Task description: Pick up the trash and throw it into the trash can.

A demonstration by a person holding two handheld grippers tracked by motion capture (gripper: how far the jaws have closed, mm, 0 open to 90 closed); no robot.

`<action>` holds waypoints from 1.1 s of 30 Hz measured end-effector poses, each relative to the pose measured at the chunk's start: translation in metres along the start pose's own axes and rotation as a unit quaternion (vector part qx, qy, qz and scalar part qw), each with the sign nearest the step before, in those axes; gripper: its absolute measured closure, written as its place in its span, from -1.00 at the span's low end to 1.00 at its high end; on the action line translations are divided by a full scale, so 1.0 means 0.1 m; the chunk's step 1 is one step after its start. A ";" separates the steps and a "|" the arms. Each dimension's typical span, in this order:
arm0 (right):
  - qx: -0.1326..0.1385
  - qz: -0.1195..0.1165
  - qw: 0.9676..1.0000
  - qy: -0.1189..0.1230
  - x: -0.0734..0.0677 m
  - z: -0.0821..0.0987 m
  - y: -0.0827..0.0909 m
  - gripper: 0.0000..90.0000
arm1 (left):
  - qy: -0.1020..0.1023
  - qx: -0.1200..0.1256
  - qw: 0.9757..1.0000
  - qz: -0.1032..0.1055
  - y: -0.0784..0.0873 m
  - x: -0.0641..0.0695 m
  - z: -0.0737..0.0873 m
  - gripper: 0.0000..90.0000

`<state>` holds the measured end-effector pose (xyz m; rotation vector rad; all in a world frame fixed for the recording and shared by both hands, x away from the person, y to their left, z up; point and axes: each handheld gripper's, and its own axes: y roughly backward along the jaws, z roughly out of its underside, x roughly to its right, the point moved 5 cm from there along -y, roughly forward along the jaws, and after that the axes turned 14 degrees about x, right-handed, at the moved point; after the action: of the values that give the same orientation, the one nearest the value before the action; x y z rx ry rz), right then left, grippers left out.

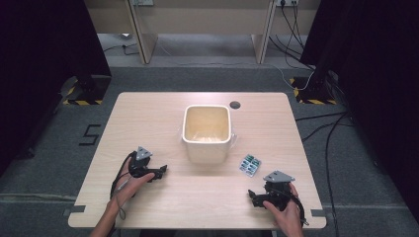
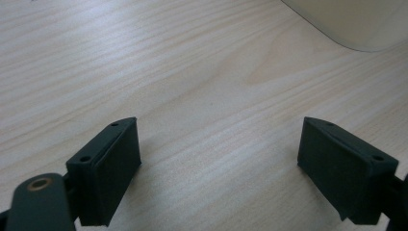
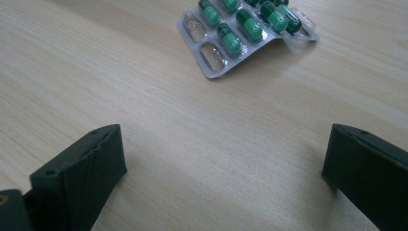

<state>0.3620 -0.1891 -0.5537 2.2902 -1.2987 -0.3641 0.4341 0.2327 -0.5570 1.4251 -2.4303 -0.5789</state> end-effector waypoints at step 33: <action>0.015 -0.010 0.997 0.070 0.07 -0.48 -0.05 -0.66 | 0.000 0.000 1.000 0.000 0.00 0.00 0.00 -0.69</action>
<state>0.3910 -0.1795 -0.5159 2.3105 -1.2213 -0.1884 0.4341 0.2327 -0.5570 1.4251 -2.4303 -0.5790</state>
